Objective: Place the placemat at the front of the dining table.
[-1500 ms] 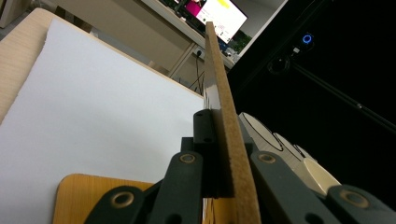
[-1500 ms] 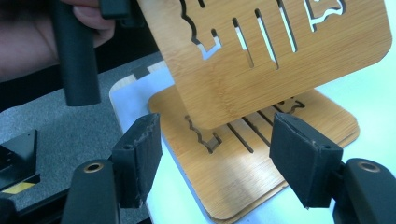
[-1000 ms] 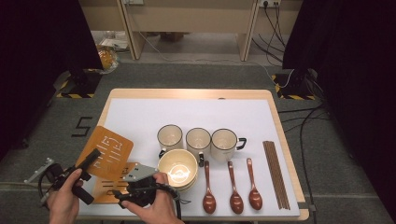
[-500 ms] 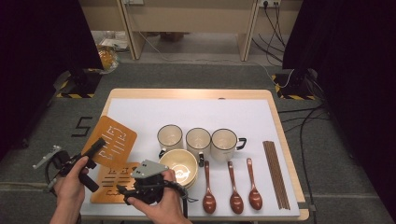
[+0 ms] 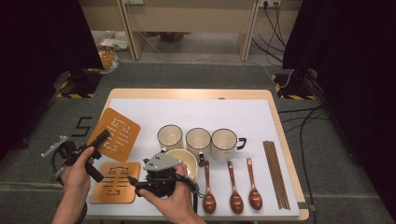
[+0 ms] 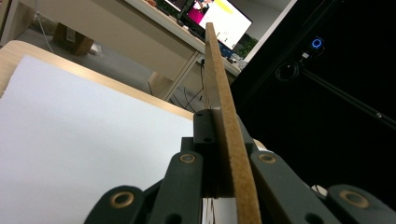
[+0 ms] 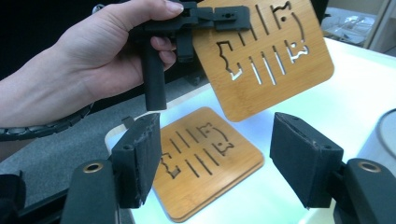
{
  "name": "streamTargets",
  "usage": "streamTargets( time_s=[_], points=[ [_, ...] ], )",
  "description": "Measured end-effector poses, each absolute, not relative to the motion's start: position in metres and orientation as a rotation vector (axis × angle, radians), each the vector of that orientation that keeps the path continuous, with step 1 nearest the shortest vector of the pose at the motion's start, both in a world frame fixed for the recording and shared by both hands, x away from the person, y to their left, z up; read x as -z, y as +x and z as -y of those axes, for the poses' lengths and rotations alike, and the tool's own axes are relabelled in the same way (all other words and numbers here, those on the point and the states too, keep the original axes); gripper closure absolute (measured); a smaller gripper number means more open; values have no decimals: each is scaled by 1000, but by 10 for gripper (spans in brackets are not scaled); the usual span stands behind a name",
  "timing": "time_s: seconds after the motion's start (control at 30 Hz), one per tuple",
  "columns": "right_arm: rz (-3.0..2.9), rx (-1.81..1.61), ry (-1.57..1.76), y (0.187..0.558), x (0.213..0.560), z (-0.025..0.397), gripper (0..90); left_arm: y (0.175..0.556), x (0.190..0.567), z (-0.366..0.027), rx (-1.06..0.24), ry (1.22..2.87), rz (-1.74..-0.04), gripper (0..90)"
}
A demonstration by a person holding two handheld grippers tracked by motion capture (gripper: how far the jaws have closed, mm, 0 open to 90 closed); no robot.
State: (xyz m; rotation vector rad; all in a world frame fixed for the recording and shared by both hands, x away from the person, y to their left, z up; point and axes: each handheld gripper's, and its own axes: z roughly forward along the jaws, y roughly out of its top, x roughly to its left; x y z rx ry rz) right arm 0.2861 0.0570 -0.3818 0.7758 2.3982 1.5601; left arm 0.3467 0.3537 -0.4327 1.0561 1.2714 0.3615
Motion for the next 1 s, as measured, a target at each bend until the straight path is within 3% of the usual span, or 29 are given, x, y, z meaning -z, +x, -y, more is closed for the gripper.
streamTargets(
  time_s=[1.0],
  points=[
    [-2259,-1461,931,309,370,25,340,392,420,-338,-391,1083,-1273,862]
  ],
)
